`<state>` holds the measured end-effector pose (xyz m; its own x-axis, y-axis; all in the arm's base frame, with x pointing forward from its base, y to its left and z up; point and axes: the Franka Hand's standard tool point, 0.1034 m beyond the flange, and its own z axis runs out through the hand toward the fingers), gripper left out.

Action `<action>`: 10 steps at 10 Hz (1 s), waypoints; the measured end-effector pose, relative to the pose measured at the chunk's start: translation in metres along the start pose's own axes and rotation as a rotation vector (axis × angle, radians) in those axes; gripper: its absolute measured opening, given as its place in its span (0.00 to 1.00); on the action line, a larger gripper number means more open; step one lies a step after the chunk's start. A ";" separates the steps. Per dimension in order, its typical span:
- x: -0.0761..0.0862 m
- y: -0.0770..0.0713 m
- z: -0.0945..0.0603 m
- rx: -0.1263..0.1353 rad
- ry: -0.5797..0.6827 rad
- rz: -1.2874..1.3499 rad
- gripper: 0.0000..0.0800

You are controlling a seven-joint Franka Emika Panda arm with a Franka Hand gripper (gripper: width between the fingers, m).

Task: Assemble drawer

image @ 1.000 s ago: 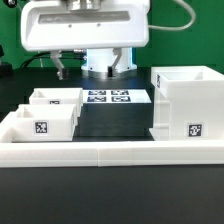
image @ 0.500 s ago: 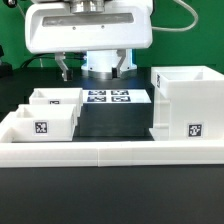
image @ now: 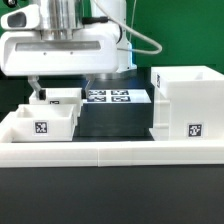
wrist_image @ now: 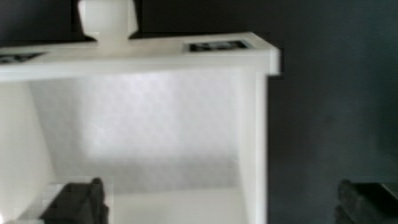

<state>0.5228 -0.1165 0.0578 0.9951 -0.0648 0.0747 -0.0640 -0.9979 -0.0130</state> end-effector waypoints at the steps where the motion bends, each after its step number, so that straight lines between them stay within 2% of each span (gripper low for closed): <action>1: -0.004 0.004 0.010 -0.013 -0.001 0.000 0.81; 2: -0.006 0.005 0.018 -0.028 0.006 -0.002 0.81; 3: -0.006 0.000 0.025 -0.036 0.013 -0.007 0.81; 5: -0.005 -0.014 0.029 -0.034 0.018 -0.021 0.81; 7: -0.007 -0.020 0.041 -0.042 0.024 -0.024 0.81; 10: -0.010 -0.019 0.049 -0.050 0.025 -0.028 0.81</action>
Offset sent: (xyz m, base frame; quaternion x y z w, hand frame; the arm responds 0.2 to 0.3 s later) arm 0.0036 0.0257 -0.0141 -0.0197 0.0293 0.0048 0.9994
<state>0.5180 -0.0965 0.0086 0.9944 -0.0365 0.0991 -0.0406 -0.9984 0.0389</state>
